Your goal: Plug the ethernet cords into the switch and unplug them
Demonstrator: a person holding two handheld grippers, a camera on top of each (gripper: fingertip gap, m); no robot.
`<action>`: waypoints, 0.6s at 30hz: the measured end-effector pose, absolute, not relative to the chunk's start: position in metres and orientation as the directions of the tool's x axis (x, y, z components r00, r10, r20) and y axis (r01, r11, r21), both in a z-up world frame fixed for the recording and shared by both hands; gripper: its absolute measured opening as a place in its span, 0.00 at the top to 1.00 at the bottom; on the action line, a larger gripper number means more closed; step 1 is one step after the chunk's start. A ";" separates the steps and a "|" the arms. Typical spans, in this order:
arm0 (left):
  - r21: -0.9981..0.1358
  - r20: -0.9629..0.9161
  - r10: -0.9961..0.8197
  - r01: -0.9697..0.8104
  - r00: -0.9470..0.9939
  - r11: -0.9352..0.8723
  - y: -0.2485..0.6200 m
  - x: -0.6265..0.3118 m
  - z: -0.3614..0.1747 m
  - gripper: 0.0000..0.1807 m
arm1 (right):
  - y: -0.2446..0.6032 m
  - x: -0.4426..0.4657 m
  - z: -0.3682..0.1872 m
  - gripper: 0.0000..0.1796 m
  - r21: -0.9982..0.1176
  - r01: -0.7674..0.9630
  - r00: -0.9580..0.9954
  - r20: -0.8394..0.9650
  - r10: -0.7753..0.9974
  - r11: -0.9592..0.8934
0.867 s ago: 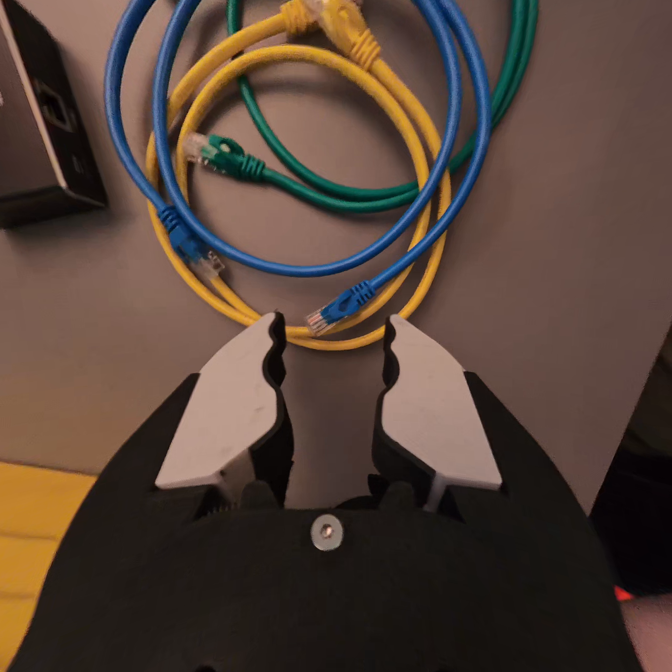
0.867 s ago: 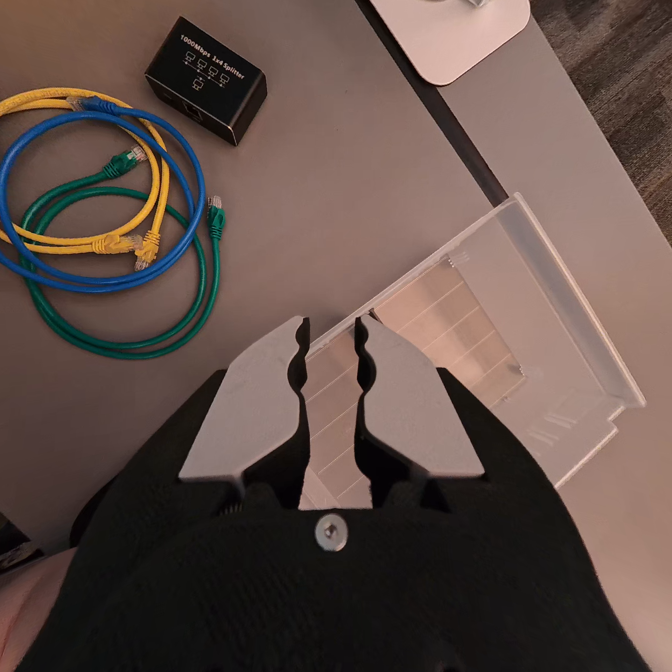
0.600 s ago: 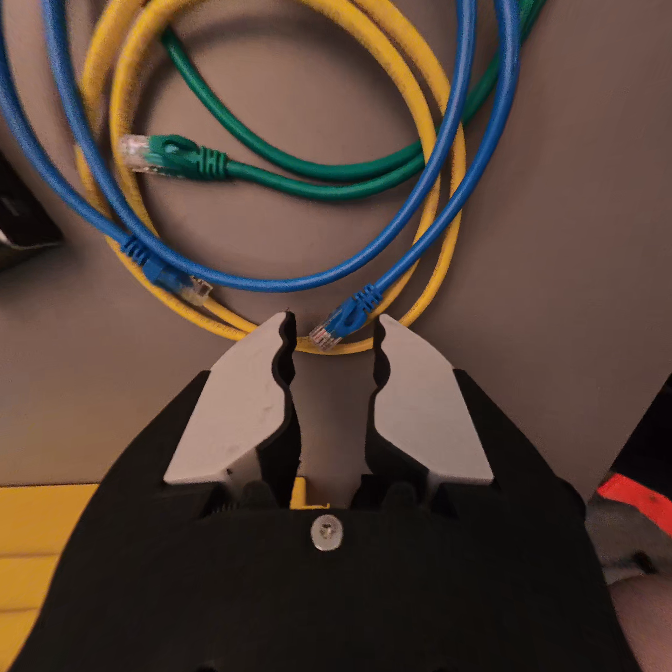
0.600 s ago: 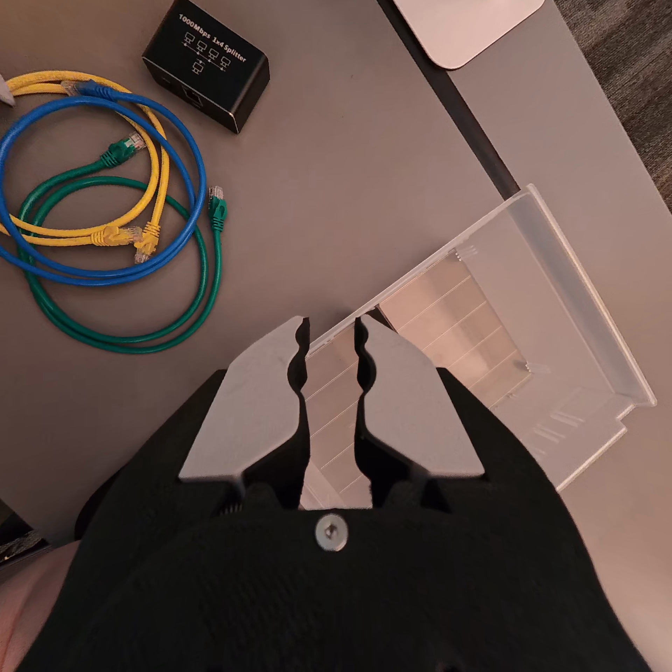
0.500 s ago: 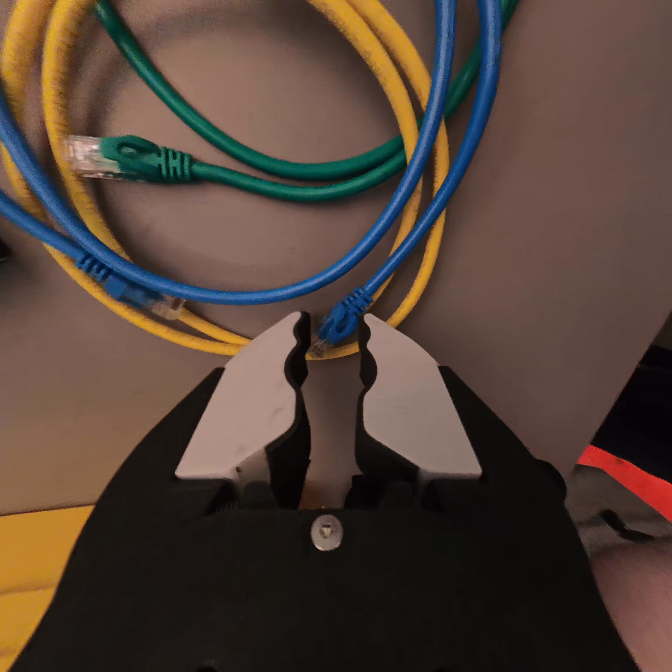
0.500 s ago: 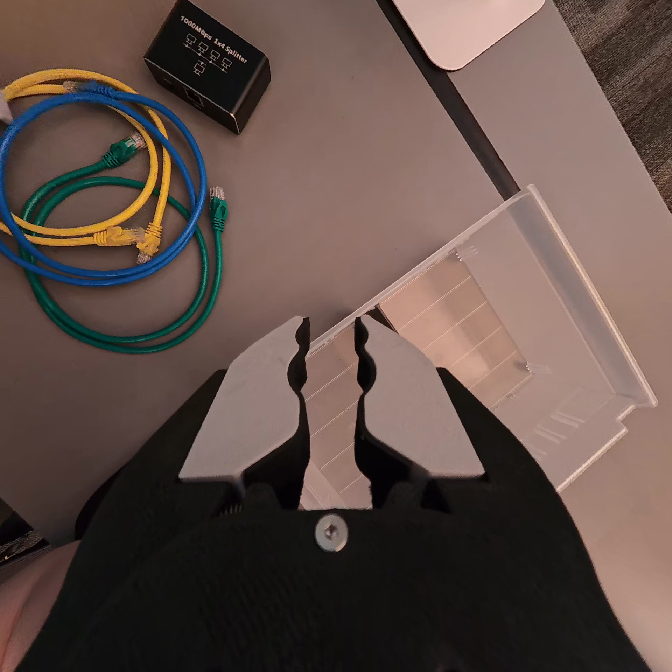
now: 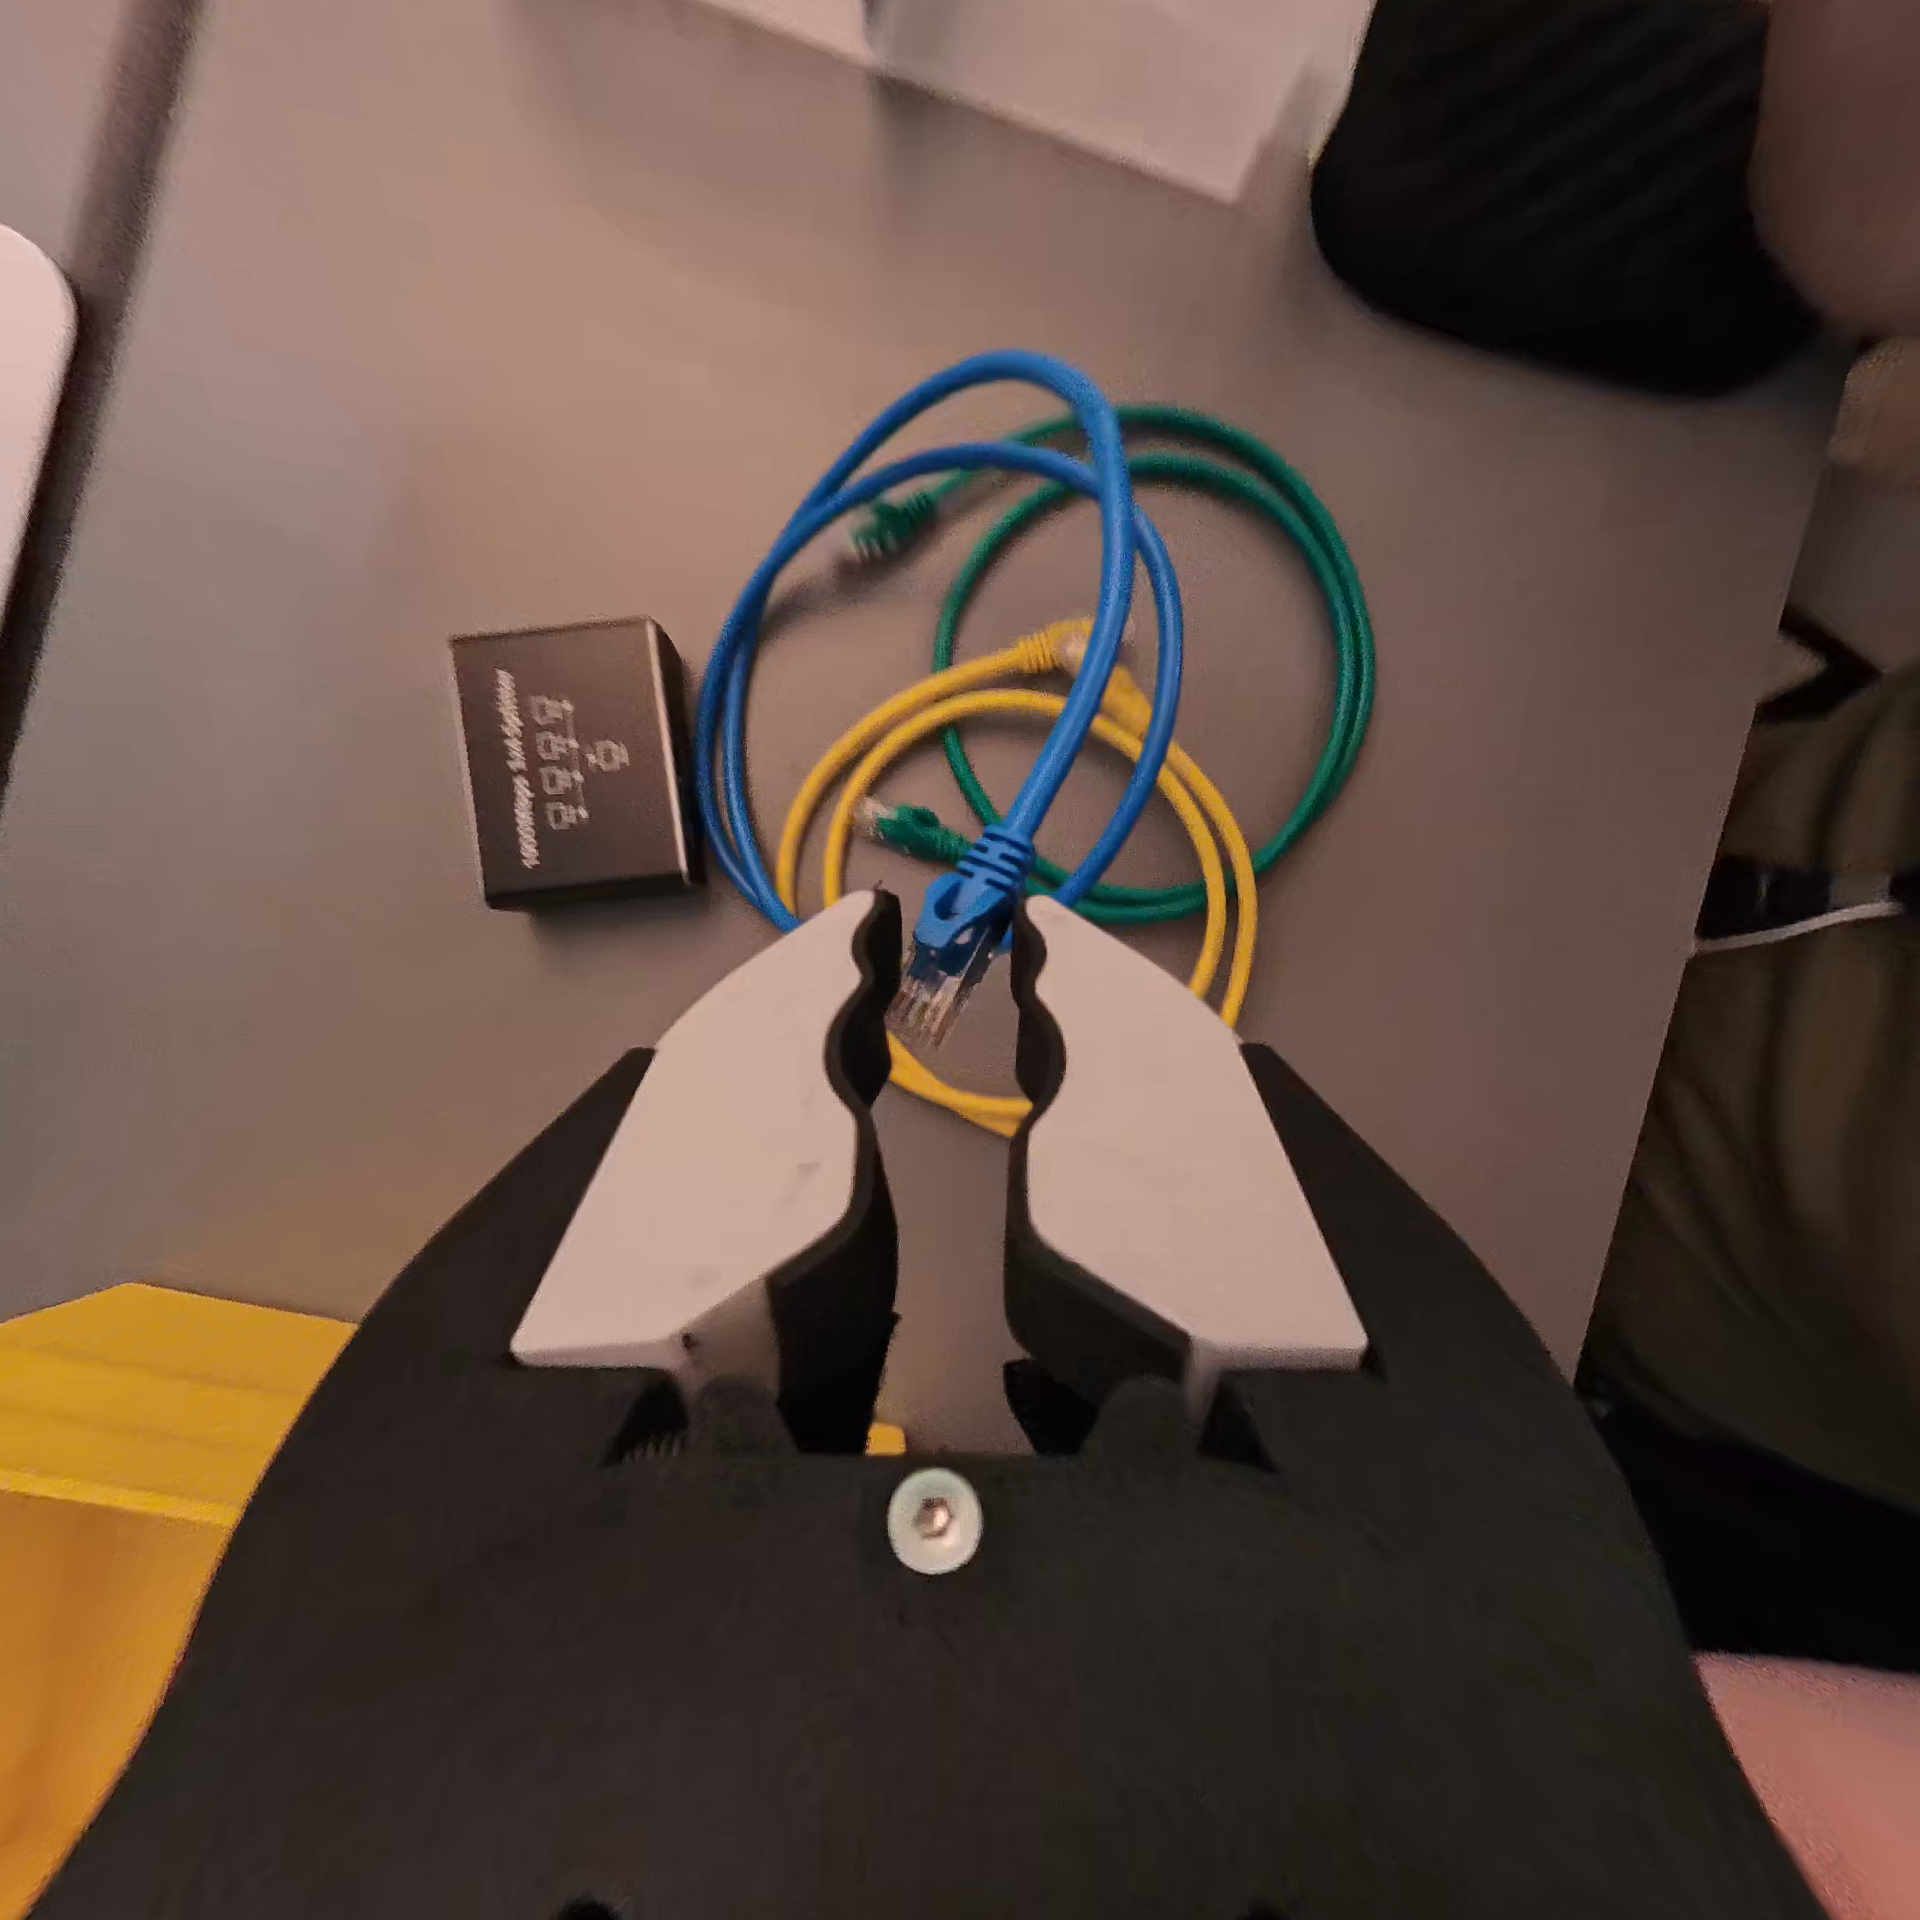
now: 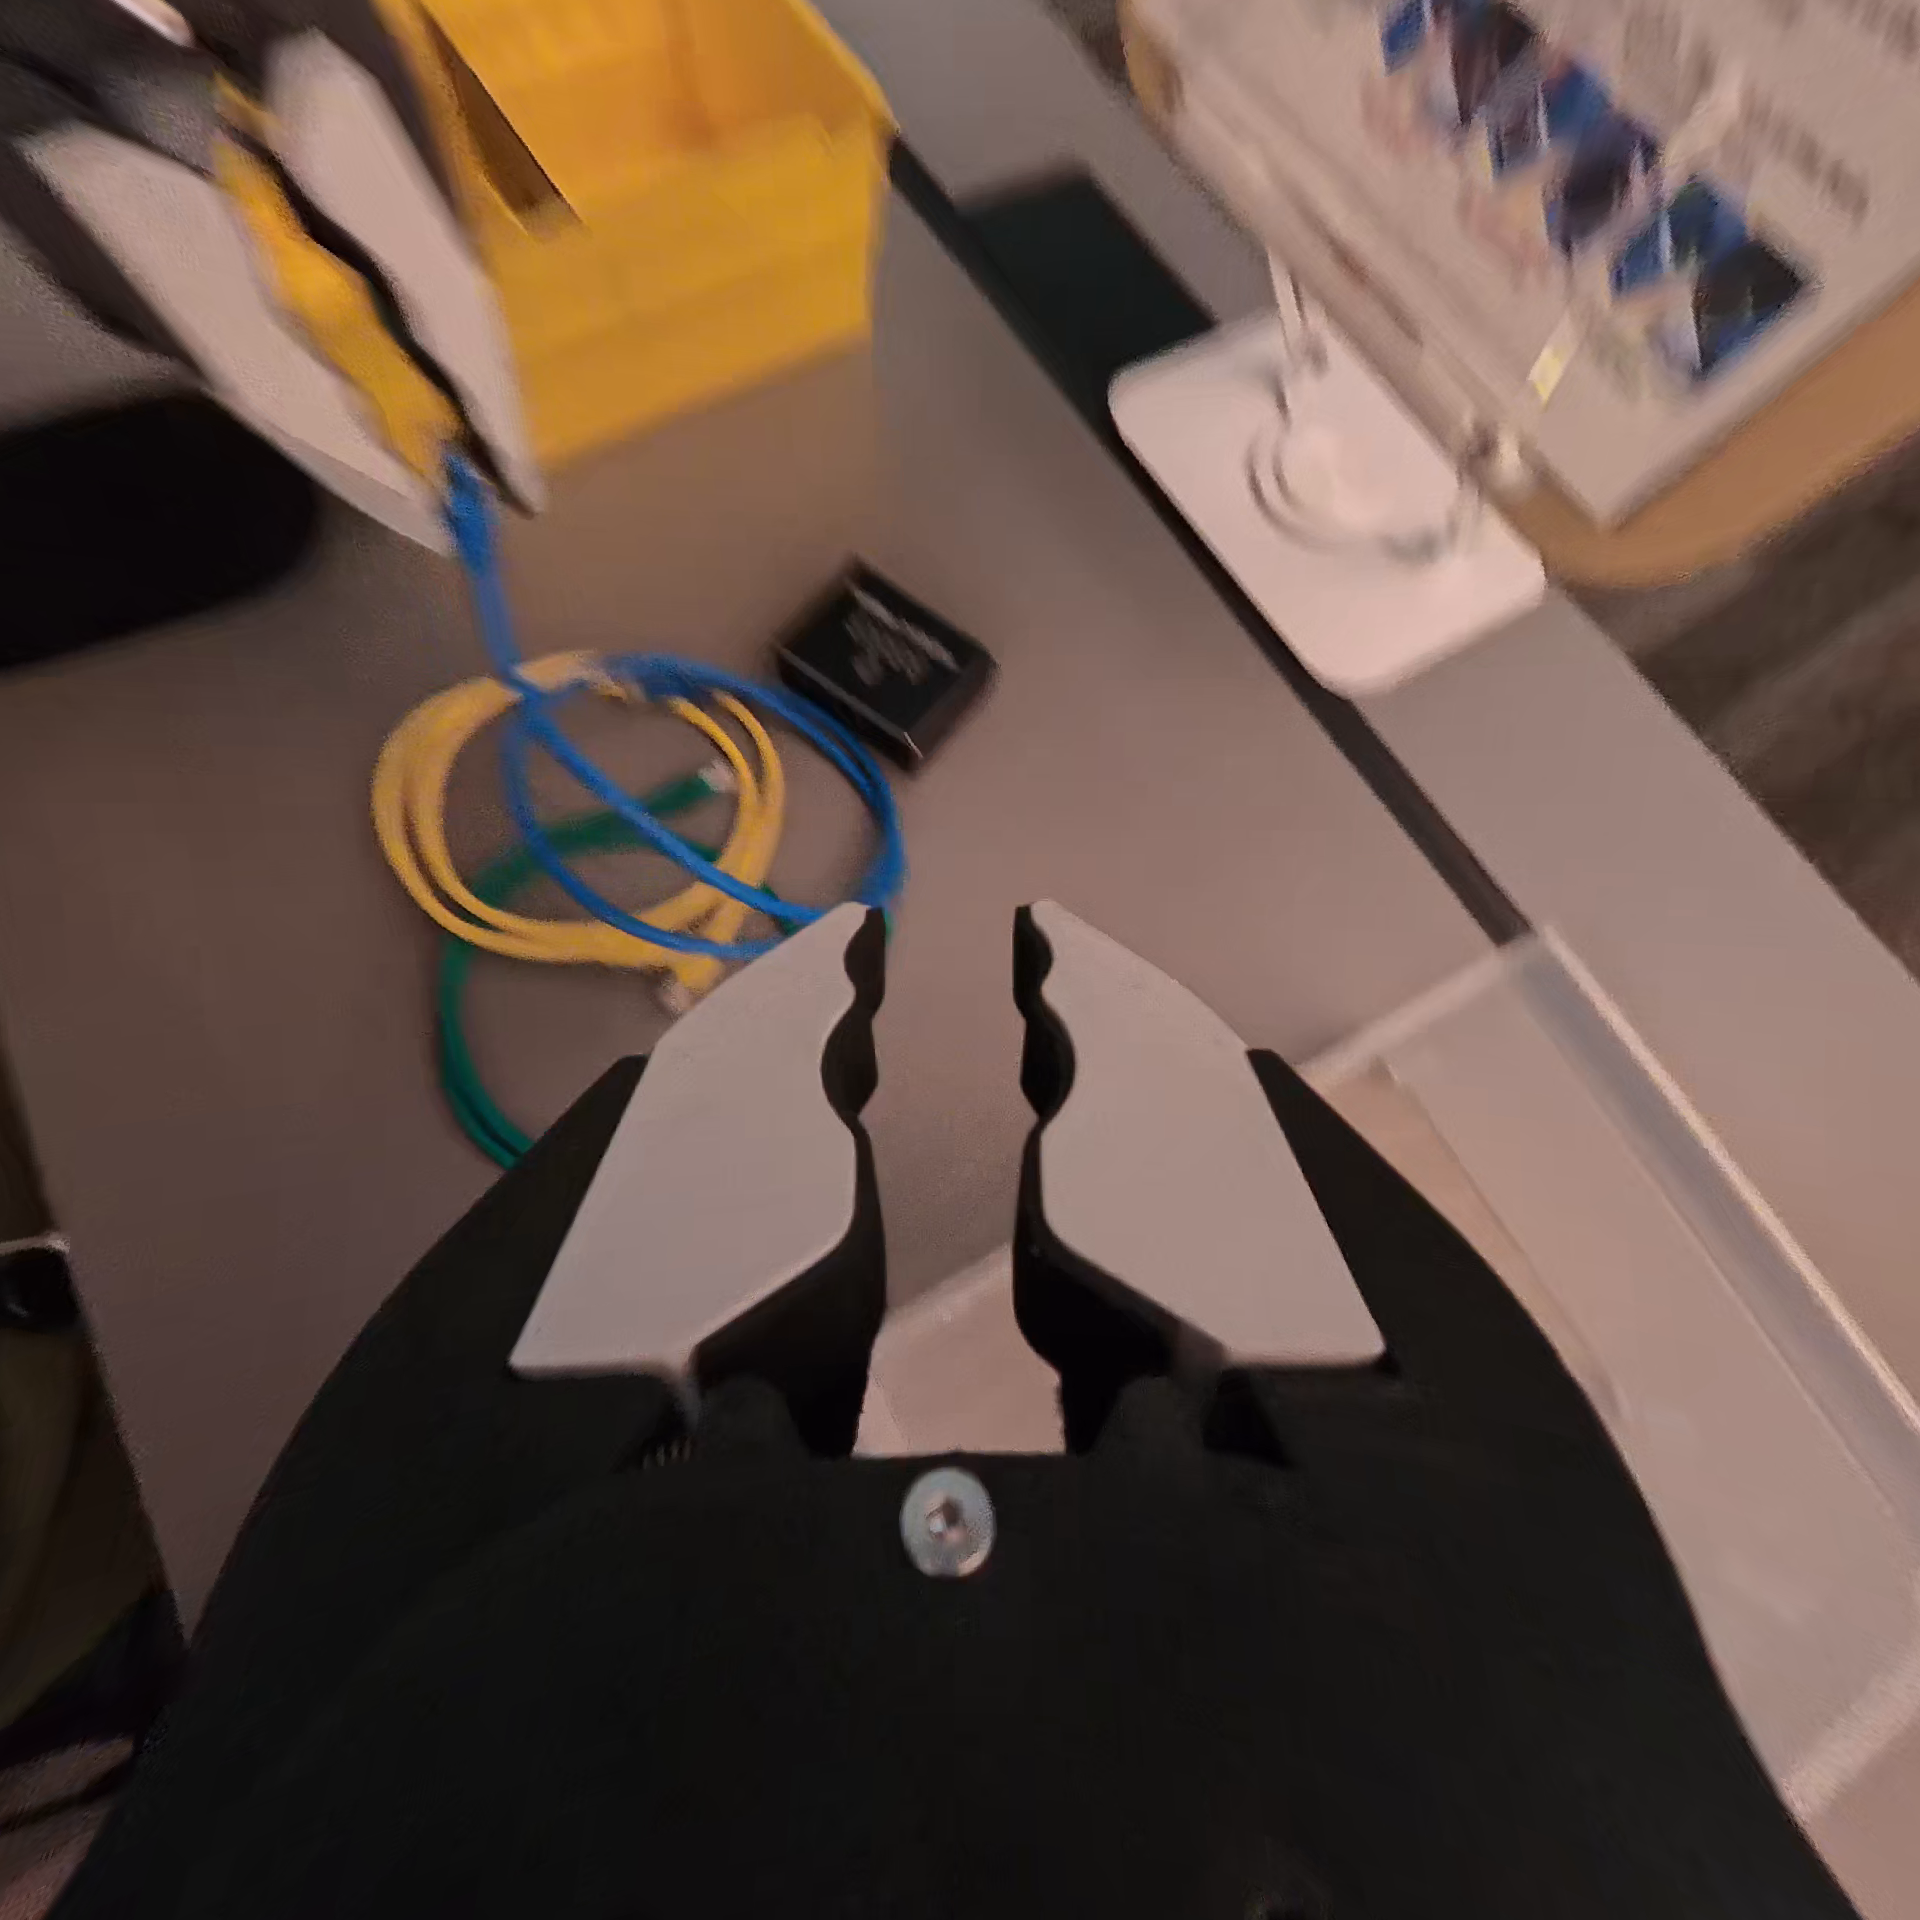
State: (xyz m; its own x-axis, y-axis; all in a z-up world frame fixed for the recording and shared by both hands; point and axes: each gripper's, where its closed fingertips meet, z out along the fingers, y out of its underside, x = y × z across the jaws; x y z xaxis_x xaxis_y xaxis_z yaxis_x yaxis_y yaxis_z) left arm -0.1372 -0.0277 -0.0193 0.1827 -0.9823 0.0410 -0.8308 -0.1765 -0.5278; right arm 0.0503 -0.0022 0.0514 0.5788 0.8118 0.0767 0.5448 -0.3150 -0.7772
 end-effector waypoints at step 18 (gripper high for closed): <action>-0.759 0.249 -0.949 -0.569 0.194 -0.316 0.005 -0.138 0.036 0.92 | -0.010 -0.140 0.031 0.91 -0.874 0.052 0.110 -0.476 0.872 -0.484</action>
State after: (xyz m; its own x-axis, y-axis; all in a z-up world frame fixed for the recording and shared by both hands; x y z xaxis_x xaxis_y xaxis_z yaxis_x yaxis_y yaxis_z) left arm -0.1378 0.0053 0.0356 0.1938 -0.9488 0.2495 -0.5691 -0.3158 -0.7592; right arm -0.1404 -0.0101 0.0306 0.1102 0.8723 -0.4764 0.0516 -0.4837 -0.8737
